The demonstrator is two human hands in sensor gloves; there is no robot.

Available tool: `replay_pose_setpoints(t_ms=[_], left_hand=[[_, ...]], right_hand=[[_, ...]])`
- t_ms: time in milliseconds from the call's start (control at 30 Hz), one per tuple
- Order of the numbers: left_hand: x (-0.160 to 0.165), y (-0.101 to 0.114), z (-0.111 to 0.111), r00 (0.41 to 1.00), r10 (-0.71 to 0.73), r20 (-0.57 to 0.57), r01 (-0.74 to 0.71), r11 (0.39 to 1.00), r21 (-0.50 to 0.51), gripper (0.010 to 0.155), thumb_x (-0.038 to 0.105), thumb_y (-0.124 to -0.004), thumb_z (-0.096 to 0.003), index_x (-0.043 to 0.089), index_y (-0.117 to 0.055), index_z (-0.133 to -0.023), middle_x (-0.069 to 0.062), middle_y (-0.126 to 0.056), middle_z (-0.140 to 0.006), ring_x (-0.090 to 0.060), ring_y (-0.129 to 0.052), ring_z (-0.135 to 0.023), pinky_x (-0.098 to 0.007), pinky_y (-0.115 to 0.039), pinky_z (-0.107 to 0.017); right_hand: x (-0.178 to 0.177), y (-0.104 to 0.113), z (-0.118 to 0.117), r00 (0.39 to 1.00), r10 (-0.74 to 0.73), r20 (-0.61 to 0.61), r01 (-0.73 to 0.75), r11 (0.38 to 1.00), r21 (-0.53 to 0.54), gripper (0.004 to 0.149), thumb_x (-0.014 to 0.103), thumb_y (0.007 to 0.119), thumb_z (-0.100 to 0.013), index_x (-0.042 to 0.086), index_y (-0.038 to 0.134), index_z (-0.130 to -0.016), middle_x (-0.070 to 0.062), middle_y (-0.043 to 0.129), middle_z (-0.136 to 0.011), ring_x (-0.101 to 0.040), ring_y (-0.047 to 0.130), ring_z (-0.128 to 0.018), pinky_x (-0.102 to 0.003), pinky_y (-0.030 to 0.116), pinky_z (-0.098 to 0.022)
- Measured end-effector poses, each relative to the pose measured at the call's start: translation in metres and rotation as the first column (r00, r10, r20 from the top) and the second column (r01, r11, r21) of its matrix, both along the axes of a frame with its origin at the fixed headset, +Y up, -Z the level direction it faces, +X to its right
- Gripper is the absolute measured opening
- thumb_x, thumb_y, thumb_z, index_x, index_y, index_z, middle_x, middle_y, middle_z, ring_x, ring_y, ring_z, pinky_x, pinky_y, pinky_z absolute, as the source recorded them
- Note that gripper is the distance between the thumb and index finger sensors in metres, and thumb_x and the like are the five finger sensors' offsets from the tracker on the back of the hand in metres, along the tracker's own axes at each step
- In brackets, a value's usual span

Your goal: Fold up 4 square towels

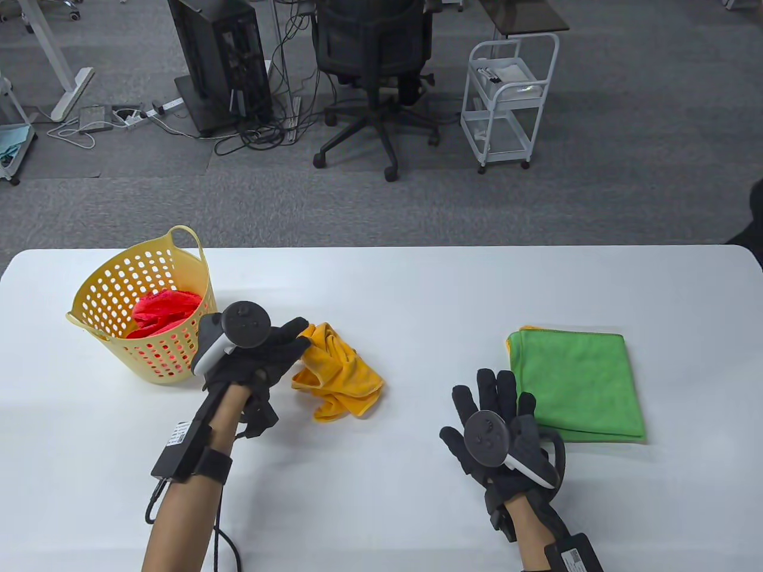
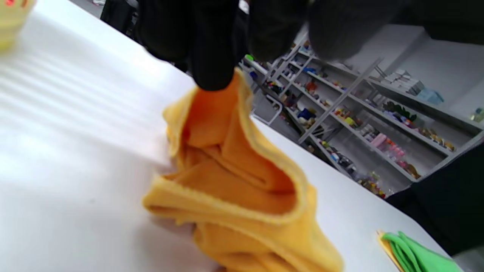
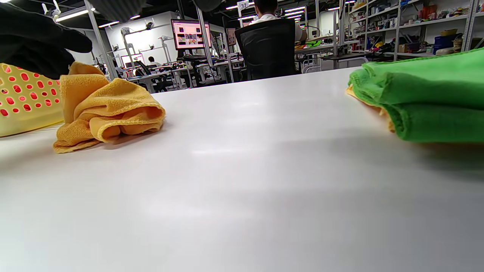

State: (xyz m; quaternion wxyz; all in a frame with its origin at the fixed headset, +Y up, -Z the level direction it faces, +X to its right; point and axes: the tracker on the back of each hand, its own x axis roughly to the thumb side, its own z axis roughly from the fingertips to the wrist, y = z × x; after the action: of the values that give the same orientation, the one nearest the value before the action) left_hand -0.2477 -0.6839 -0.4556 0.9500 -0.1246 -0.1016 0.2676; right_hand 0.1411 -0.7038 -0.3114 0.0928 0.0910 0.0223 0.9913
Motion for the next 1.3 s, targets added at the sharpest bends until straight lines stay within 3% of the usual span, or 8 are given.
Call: replay_pose_setpoints(t_ms=[267, 433, 567, 833, 933, 1033, 1167, 1300], left_hand=[[-0.011, -0.007, -0.001, 0.985, -0.172, 0.003, 0.172, 0.985, -0.030, 0.055, 0.031, -0.072, -0.0622, 0.019, -0.059, -0.114, -0.018, -0.066, -0.111, -0.051, -0.058, -0.097, -0.069, -0.034, -0.077], [-0.003, -0.024, 0.001, 0.919, -0.352, 0.179, 0.370, 0.925, -0.081, 0.065, 0.028, -0.077, -0.0605, 0.018, -0.048, -0.117, -0.022, -0.043, -0.122, -0.054, -0.039, -0.103, -0.069, -0.026, -0.077], [0.006, -0.046, 0.002, 0.855, -0.453, 0.252, 0.483, 0.873, -0.071, 0.070, 0.032, -0.080, -0.0590, 0.020, -0.044, -0.117, -0.019, -0.037, -0.123, -0.052, -0.033, -0.105, -0.068, -0.024, -0.077], [0.018, -0.068, -0.006, 0.789, -0.561, 0.251, 0.583, 0.812, -0.021, 0.056, 0.036, -0.083, -0.0569, 0.034, -0.062, -0.109, -0.014, -0.053, -0.117, -0.049, -0.039, -0.104, -0.067, -0.025, -0.077], [0.021, -0.070, -0.010, 0.795, -0.556, 0.242, 0.574, 0.819, -0.002, 0.055, 0.035, -0.083, -0.0566, 0.031, -0.063, -0.108, -0.013, -0.058, -0.113, -0.049, -0.042, -0.103, -0.067, -0.027, -0.077], [0.025, -0.067, -0.014, 0.814, -0.534, 0.231, 0.537, 0.842, 0.053, 0.038, 0.034, -0.083, -0.0565, 0.025, -0.078, -0.093, -0.008, -0.070, -0.104, -0.046, -0.052, -0.100, -0.065, -0.032, -0.077], [0.026, -0.060, -0.014, 0.834, -0.498, 0.238, 0.501, 0.864, 0.050, 0.037, 0.034, -0.080, -0.0574, 0.023, -0.079, -0.093, -0.010, -0.068, -0.106, -0.047, -0.051, -0.101, -0.066, -0.031, -0.077], [0.028, -0.033, -0.005, 0.881, -0.422, 0.214, 0.409, 0.907, 0.102, 0.039, 0.036, -0.078, -0.0582, 0.021, -0.077, -0.094, -0.011, -0.068, -0.108, -0.049, -0.052, -0.101, -0.067, -0.033, -0.077]], right_hand=[[0.000, 0.000, 0.000, 1.000, 0.003, 0.001, -0.003, 1.000, -0.001, 0.075, 0.055, 0.064, -0.062, 0.014, 0.038, -0.118, -0.025, 0.013, -0.124, -0.051, 0.005, -0.107, -0.073, 0.018, -0.070], [0.000, 0.000, 0.000, 1.000, 0.008, -0.002, -0.008, 1.000, -0.004, 0.074, 0.055, 0.064, -0.062, 0.014, 0.038, -0.118, -0.025, 0.013, -0.124, -0.051, 0.005, -0.107, -0.073, 0.018, -0.070], [-0.001, 0.000, 0.000, 1.000, 0.011, -0.006, -0.011, 1.000, -0.007, 0.075, 0.056, 0.065, -0.062, 0.014, 0.038, -0.118, -0.025, 0.013, -0.124, -0.051, 0.005, -0.107, -0.073, 0.018, -0.070], [-0.001, 0.000, 0.000, 1.000, 0.014, -0.004, -0.014, 1.000, -0.006, 0.075, 0.055, 0.066, -0.061, 0.014, 0.038, -0.118, -0.025, 0.012, -0.124, -0.051, 0.005, -0.107, -0.073, 0.018, -0.070], [0.000, 0.001, 0.001, 1.000, 0.012, -0.002, -0.012, 1.000, -0.006, 0.076, 0.055, 0.066, -0.061, 0.014, 0.038, -0.118, -0.025, 0.012, -0.124, -0.051, 0.004, -0.106, -0.073, 0.018, -0.070], [0.000, 0.001, 0.000, 1.000, 0.009, 0.002, -0.009, 1.000, 0.000, 0.076, 0.055, 0.066, -0.061, 0.014, 0.038, -0.118, -0.026, 0.012, -0.124, -0.051, 0.004, -0.106, -0.073, 0.018, -0.070], [0.002, 0.002, 0.001, 1.000, 0.000, 0.003, 0.000, 1.000, 0.007, 0.076, 0.055, 0.066, -0.062, 0.014, 0.038, -0.118, -0.026, 0.012, -0.124, -0.051, 0.004, -0.106, -0.073, 0.018, -0.070], [0.001, 0.002, 0.000, 1.000, -0.020, -0.010, 0.020, 1.000, 0.005, 0.076, 0.055, 0.066, -0.062, 0.014, 0.038, -0.118, -0.026, 0.012, -0.124, -0.051, 0.005, -0.106, -0.073, 0.018, -0.070]])
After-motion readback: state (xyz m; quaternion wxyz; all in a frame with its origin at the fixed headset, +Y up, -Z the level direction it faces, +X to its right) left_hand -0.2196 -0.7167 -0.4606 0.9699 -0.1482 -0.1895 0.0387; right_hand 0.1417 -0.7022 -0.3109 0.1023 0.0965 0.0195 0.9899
